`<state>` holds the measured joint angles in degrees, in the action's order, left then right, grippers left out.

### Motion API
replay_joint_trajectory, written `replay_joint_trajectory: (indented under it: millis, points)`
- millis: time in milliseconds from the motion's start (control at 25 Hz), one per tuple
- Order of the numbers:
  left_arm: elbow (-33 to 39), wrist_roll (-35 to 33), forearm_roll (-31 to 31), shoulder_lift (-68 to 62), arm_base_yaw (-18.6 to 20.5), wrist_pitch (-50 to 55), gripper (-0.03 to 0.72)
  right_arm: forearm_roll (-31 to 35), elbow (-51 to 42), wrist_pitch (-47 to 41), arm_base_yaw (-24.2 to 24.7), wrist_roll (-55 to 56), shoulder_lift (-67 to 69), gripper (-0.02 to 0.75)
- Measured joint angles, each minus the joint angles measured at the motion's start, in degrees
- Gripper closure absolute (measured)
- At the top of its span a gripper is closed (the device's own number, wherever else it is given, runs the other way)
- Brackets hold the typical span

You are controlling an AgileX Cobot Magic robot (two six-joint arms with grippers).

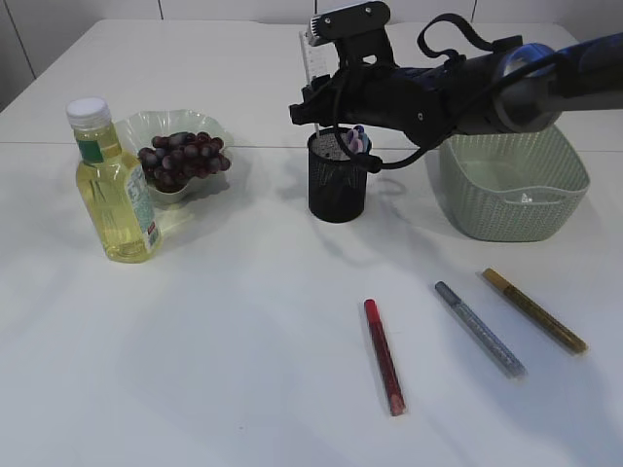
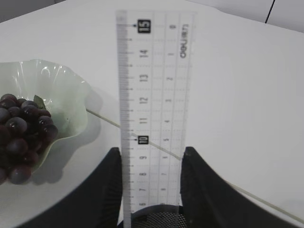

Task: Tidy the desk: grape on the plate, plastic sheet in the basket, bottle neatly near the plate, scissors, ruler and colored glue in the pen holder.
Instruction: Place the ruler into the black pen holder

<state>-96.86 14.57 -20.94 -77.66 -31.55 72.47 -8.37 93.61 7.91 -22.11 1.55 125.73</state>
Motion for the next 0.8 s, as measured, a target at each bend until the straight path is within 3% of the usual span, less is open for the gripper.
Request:
replay_joint_trajectory:
  millis: [440,800]
  points:
    - [0.0,0.0,0.0,0.0,0.0,0.0,0.448,4.9,0.0,-2.2,0.0,0.0,0.0,0.364]
    - [0.0,0.0,0.0,0.0,0.0,0.0,0.448,5.2,0.0,-6.5,0.0,0.0,-1.6,0.353]
